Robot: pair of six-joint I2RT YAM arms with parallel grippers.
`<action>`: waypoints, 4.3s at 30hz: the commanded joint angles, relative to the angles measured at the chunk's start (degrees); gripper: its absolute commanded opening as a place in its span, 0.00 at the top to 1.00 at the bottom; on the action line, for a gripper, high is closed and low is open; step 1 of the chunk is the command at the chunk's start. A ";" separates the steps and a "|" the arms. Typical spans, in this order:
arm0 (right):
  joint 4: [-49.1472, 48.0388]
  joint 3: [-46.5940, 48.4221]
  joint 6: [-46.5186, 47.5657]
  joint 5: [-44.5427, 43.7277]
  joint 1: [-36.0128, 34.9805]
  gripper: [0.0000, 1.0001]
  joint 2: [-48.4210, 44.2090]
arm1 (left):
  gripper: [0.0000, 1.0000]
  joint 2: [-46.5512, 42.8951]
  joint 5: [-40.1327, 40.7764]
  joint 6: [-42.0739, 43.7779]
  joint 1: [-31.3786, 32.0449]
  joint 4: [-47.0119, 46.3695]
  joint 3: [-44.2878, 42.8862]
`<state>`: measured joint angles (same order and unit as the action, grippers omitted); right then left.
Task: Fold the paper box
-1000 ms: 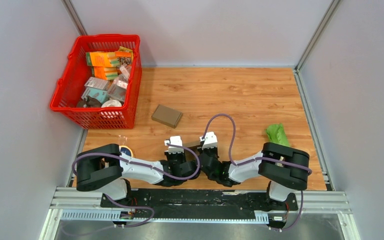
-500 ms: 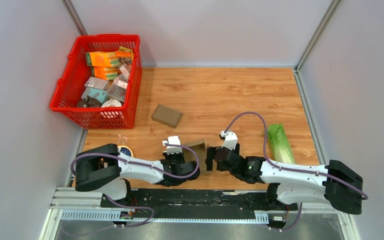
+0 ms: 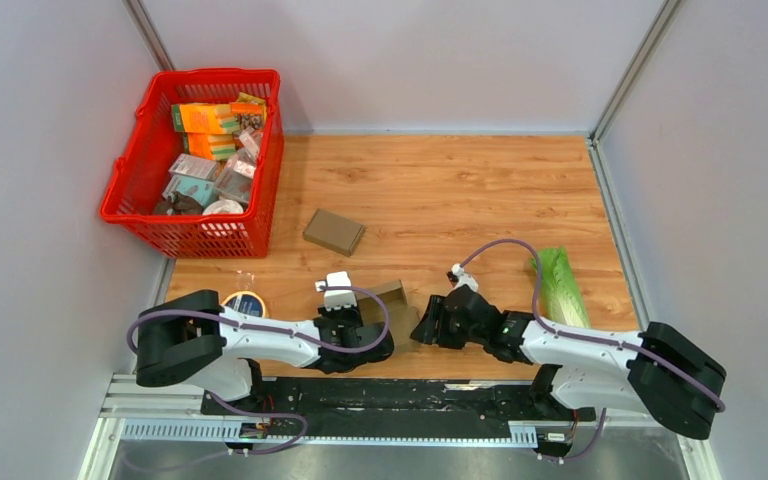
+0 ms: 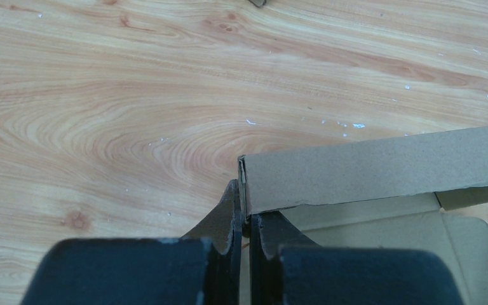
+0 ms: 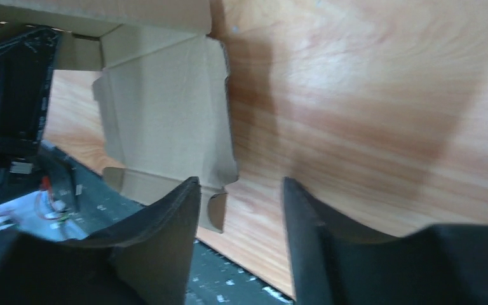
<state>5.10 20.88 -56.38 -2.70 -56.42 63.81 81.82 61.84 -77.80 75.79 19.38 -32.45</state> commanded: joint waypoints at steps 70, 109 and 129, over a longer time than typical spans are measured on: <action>16.52 16.29 33.78 -11.76 -7.09 0.00 -19.08 | 1.00 4.74 -41.28 -6.74 -20.68 47.74 -47.60; -11.26 7.33 52.78 -7.85 -20.13 0.23 -9.40 | 1.00 8.01 -61.58 -1.83 -22.70 40.93 -45.35; -14.95 4.95 51.55 -13.64 -20.22 0.50 -9.94 | 1.00 4.49 -63.60 -1.29 -22.88 40.04 -43.06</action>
<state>-4.29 25.63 -3.46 -8.49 -76.49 53.67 89.97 -0.78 -77.84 53.15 59.53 -76.66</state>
